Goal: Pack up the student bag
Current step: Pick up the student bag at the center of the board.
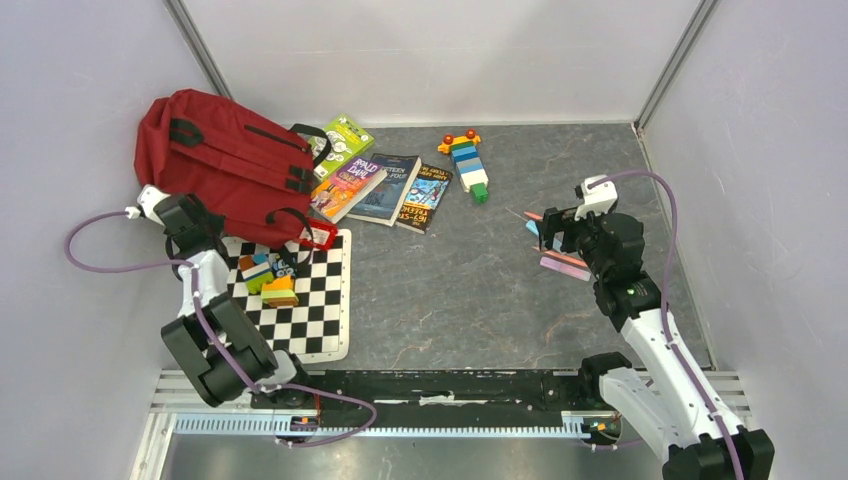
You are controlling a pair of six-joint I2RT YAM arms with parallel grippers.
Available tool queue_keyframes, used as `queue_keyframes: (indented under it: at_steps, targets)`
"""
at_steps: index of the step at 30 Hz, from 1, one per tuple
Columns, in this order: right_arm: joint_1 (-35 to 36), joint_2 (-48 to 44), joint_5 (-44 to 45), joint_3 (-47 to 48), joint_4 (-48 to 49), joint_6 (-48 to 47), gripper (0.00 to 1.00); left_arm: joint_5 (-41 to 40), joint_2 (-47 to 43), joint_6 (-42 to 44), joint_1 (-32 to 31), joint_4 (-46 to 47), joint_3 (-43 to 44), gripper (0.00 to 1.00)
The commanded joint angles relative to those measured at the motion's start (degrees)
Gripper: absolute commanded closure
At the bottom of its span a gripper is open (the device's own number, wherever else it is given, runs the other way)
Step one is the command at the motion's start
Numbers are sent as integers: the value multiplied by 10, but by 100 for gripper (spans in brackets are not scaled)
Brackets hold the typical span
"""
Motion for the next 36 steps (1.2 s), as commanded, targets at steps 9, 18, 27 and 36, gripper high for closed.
queue_keyframes:
  at_steps: [9, 18, 27, 36]
  targets:
    - [1, -27, -4, 60, -53, -57, 2, 33, -165, 136, -67, -72, 117, 98]
    - [1, -28, 0, 104, -98, 9, 2, 40, -164, 240, -170, -258, 327, 98]
    - [1, -46, -16, 140, -94, 86, 2, 49, -159, 270, -336, -311, 402, 98]
    - [1, -63, -161, 106, 23, 149, 2, 64, -121, 305, -522, -306, 404, 98]
